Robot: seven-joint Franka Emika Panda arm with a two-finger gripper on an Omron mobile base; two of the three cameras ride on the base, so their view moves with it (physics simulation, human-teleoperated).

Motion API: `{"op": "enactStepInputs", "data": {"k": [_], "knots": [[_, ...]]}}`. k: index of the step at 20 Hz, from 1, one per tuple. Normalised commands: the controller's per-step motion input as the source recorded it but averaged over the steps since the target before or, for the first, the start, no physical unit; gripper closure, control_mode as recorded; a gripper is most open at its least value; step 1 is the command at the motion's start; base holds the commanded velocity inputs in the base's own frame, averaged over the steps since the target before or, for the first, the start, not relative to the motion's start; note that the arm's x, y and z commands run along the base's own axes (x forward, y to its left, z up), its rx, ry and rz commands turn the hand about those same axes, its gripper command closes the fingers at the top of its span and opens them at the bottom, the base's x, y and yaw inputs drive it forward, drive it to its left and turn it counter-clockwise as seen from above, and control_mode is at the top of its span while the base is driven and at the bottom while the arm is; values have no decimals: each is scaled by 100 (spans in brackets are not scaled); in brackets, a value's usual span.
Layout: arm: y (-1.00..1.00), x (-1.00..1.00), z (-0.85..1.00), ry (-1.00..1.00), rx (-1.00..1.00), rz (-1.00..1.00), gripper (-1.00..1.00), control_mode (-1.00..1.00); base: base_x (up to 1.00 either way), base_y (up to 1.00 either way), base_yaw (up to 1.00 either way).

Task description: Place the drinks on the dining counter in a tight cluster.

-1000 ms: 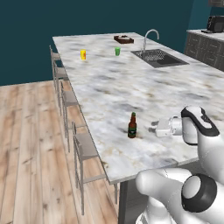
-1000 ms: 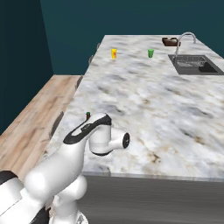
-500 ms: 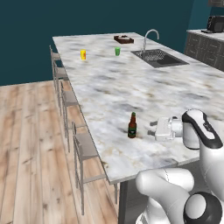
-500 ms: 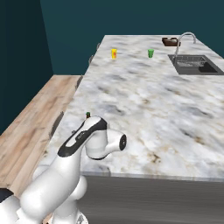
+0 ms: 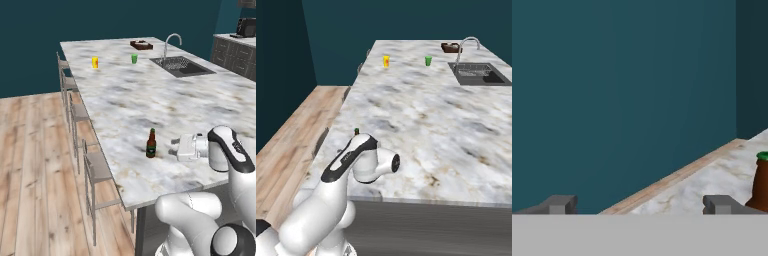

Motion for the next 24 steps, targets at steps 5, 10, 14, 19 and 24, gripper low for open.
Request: {"op": "enactStepInputs", "data": {"k": [5,10,14,19,24], "knots": [[0,-8,0,-1,0,0,-100,100,-29,1,0],[0,0,0,0,0,0,-100,100,-57,6,10],[0,0,0,0,0,0,-100,100,-41,7,72],[0,0,0,0,0,0,-100,100,-24,7,93],[0,0,0,0,0,0,-100,100,-10,1,100]]}}
